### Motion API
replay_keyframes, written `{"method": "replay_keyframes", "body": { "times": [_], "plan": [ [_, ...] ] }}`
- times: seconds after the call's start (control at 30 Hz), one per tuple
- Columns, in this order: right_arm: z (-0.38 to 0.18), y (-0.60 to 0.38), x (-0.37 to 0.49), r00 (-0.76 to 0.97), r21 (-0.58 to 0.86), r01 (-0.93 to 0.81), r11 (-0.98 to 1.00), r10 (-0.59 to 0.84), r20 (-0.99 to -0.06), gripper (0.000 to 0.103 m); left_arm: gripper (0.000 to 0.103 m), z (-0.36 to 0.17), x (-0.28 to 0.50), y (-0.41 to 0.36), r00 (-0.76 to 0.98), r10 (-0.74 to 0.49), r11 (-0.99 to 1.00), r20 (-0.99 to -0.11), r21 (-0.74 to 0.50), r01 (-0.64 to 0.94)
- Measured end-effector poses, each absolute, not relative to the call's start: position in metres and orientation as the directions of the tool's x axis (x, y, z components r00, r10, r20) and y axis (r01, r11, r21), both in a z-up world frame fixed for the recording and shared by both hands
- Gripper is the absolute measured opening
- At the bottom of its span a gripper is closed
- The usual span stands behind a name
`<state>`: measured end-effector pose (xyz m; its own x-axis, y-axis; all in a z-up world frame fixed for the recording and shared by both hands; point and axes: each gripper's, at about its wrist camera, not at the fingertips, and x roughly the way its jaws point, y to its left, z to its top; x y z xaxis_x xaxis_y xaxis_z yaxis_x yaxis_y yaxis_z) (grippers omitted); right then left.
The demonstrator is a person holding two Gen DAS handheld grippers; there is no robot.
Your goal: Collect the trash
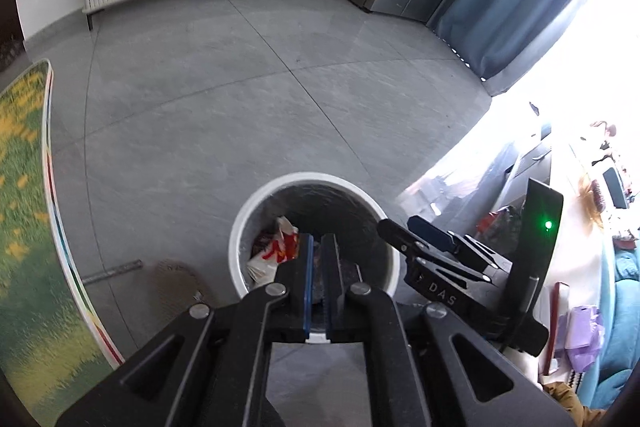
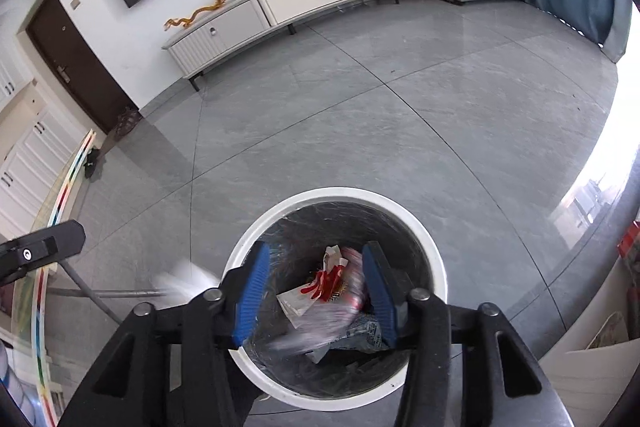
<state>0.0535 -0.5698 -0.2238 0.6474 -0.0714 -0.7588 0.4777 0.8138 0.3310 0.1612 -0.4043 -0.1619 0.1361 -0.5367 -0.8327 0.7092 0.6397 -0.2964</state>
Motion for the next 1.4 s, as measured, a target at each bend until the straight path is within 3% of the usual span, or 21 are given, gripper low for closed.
{"method": "replay_keyframes", "body": {
  "times": [0.23,0.4,0.43,0.53,0.67,0.8,1.17,1.4],
  "plan": [
    [-0.202,-0.556,0.047,0.668,0.34,0.461,0.82,-0.068,-0.741,0.049,0.004,-0.139,0.152,-0.376,0.2,-0.542,0.655,-0.816,-0.262,0.709],
    [-0.16,-0.528,0.042,0.724,0.337,0.393,0.855,-0.062,-0.687,0.057,0.005,-0.108,0.141,-0.333,0.32,-0.534,0.696,-0.783,-0.192,0.692],
    [-0.148,-0.52,0.039,0.739,0.335,0.374,0.865,-0.06,-0.671,0.059,0.013,-0.101,0.139,-0.322,0.344,-0.526,0.71,-0.778,-0.18,0.68],
    [-0.121,-0.5,0.036,0.771,0.327,0.327,0.887,-0.05,-0.635,0.063,0.067,-0.079,0.131,-0.284,0.444,-0.509,0.763,-0.737,-0.148,0.629],
    [-0.084,-0.462,0.032,0.812,0.305,0.248,0.919,-0.026,-0.583,0.072,0.068,-0.051,0.119,-0.234,0.562,-0.47,0.82,-0.68,-0.101,0.563],
    [-0.058,-0.42,0.034,0.837,0.279,0.159,0.947,0.021,-0.547,0.075,0.068,-0.025,0.105,-0.183,0.671,-0.405,0.875,-0.621,-0.049,0.483],
    [-0.013,-0.309,0.041,0.872,0.136,0.028,0.99,0.042,-0.488,0.101,0.069,0.017,0.066,-0.06,0.847,-0.204,0.968,-0.49,0.027,0.249],
    [0.002,-0.265,0.035,0.888,0.046,0.022,0.999,0.002,-0.461,0.103,0.072,0.027,0.051,-0.005,0.899,-0.078,0.994,-0.432,0.036,0.104]
  ]
}}
